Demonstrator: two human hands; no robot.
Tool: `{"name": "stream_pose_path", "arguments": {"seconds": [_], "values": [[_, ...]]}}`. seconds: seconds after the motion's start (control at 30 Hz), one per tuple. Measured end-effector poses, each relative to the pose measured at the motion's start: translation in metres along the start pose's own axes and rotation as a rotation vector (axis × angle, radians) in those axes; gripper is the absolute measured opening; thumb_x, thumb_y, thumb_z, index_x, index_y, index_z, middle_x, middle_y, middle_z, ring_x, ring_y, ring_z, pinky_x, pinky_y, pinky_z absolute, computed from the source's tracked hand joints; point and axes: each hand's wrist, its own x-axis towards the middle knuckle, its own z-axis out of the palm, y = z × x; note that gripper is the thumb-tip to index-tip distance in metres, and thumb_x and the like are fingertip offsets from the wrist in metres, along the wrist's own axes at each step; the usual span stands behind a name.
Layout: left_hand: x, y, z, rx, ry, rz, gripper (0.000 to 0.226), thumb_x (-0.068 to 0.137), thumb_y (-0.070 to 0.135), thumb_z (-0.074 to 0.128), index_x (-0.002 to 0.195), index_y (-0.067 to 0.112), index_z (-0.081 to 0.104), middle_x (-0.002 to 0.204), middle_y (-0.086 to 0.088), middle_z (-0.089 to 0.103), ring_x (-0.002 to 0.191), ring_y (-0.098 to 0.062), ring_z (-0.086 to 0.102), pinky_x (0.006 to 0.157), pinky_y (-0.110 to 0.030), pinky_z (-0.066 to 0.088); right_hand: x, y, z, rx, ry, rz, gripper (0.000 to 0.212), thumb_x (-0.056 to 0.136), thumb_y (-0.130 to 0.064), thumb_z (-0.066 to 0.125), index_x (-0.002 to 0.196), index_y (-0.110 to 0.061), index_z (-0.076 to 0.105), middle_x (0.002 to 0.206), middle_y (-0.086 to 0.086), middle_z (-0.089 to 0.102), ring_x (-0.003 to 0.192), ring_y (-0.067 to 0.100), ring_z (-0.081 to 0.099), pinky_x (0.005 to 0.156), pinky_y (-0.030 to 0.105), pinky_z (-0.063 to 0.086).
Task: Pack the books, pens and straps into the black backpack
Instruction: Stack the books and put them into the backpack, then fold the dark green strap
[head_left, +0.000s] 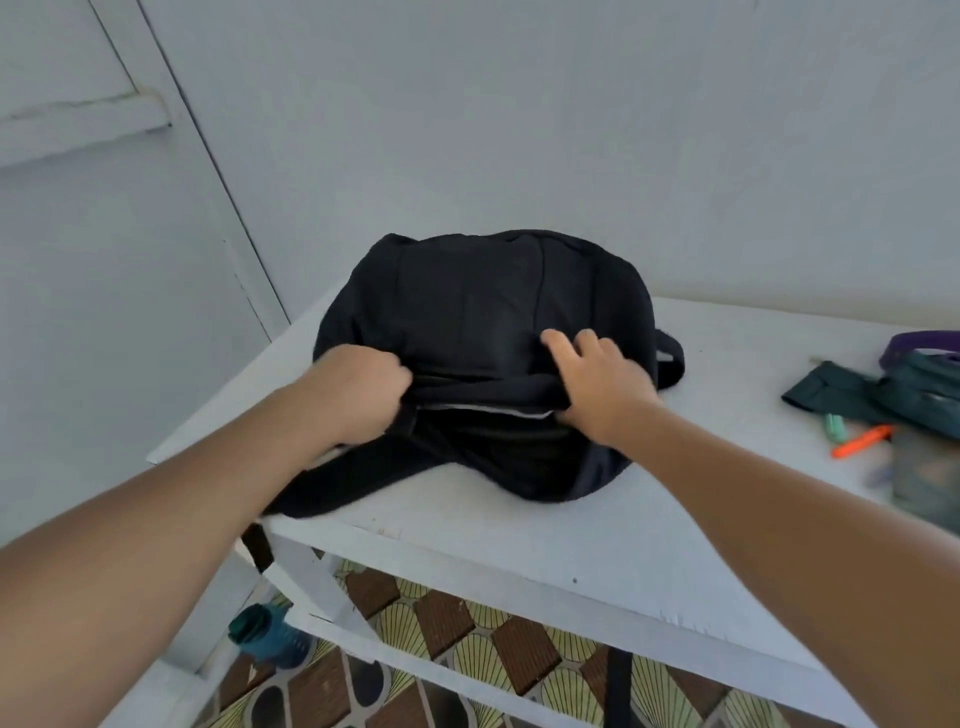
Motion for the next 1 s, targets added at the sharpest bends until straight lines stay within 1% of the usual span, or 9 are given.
{"name": "stream_pose_path", "arguments": {"seconds": [0.1, 0.17, 0.23, 0.33, 0.43, 0.57, 0.73, 0.9, 1.0], "values": [[0.001, 0.054, -0.020, -0.106, 0.043, 0.024, 0.019, 0.097, 0.026, 0.043, 0.096, 0.017, 0.060, 0.102, -0.007, 0.064, 0.095, -0.035, 0.065, 0.071, -0.040, 0.044, 0.007, 0.045, 0.003, -0.216, 0.014, 0.078, 0.102, 0.089, -0.025, 0.074, 0.164, -0.037, 0.004, 0.151, 0.005, 0.042, 0.136, 0.033, 0.044, 0.111, 0.046, 0.042], [0.005, 0.083, -0.027, -0.128, 0.033, 0.037, 0.015, 0.098, 0.023, 0.043, 0.086, 0.019, 0.051, 0.099, -0.006, 0.064, 0.083, -0.032, 0.061, 0.067, -0.037, 0.039, 0.006, 0.063, 0.004, -0.246, -0.012, 0.124, 0.100, 0.091, -0.021, 0.070, 0.164, -0.036, 0.003, 0.157, 0.005, 0.040, 0.144, 0.033, 0.038, 0.116, 0.046, 0.038], [0.012, 0.098, -0.031, -0.128, 0.035, 0.035, 0.019, 0.097, 0.018, 0.044, 0.078, 0.018, 0.043, 0.090, -0.003, 0.063, 0.068, -0.025, 0.051, 0.062, -0.035, 0.036, 0.002, 0.071, 0.005, -0.202, -0.046, 0.156, 0.103, 0.091, -0.014, 0.071, 0.165, -0.034, 0.003, 0.162, 0.007, 0.035, 0.150, 0.035, 0.032, 0.117, 0.045, 0.039], [0.016, 0.098, -0.034, -0.115, 0.026, 0.038, 0.017, 0.097, 0.015, 0.046, 0.082, 0.016, 0.054, 0.082, -0.002, 0.061, 0.066, -0.022, 0.051, 0.060, -0.034, 0.040, -0.011, 0.066, 0.011, -0.072, -0.058, 0.198, 0.106, 0.090, -0.004, 0.068, 0.167, -0.028, -0.001, 0.169, 0.010, 0.021, 0.157, 0.037, 0.019, 0.117, 0.045, 0.039], [0.013, 0.096, -0.051, -0.162, -0.057, 0.072, 0.026, 0.100, 0.029, 0.050, 0.081, 0.013, 0.057, 0.080, -0.001, 0.059, 0.065, -0.021, 0.053, 0.058, -0.034, 0.041, -0.029, 0.064, 0.015, 0.056, -0.040, 0.214, 0.100, 0.093, -0.001, 0.061, 0.167, -0.025, 0.000, 0.173, 0.010, 0.011, 0.160, 0.035, 0.010, 0.119, 0.046, 0.036], [0.016, 0.097, -0.101, -0.189, -0.171, 0.061, 0.044, 0.096, 0.053, 0.055, 0.071, 0.019, 0.044, 0.077, 0.002, 0.053, 0.065, -0.017, 0.051, 0.057, -0.033, 0.042, -0.056, 0.079, 0.011, 0.207, 0.049, 0.258, 0.075, 0.101, -0.010, 0.050, 0.166, -0.026, 0.015, 0.169, 0.008, 0.024, 0.152, 0.035, 0.028, 0.112, 0.048, 0.041], [0.041, 0.148, -0.161, -0.268, -0.003, 0.139, 0.043, 0.096, 0.051, 0.056, 0.073, 0.017, 0.047, 0.076, 0.002, 0.052, 0.069, -0.020, 0.053, 0.057, -0.032, 0.039, -0.094, 0.119, -0.014, 0.281, 0.156, 0.323, 0.058, 0.103, -0.023, 0.055, 0.158, -0.027, 0.036, 0.154, 0.008, 0.042, 0.140, 0.034, 0.043, 0.103, 0.048, 0.048], [0.077, 0.245, -0.181, -0.358, -0.003, 0.270, 0.030, 0.101, 0.045, 0.052, 0.095, 0.016, 0.049, 0.087, 0.000, 0.048, 0.088, -0.027, 0.053, 0.069, -0.034, 0.041, -0.136, 0.180, -0.032, 0.323, 0.240, 0.433, 0.049, 0.101, -0.026, 0.060, 0.148, -0.028, 0.047, 0.139, 0.008, 0.052, 0.128, 0.032, 0.052, 0.098, 0.046, 0.051], [0.096, 0.304, -0.186, -0.393, -0.068, 0.305, 0.035, 0.100, 0.046, 0.055, 0.110, 0.013, 0.059, 0.094, -0.004, 0.051, 0.089, -0.028, 0.054, 0.072, -0.034, 0.042, -0.165, 0.223, -0.038, 0.328, 0.228, 0.516, 0.051, 0.102, -0.029, 0.059, 0.151, -0.028, 0.046, 0.141, 0.009, 0.051, 0.133, 0.032, 0.049, 0.100, 0.044, 0.050]]}}
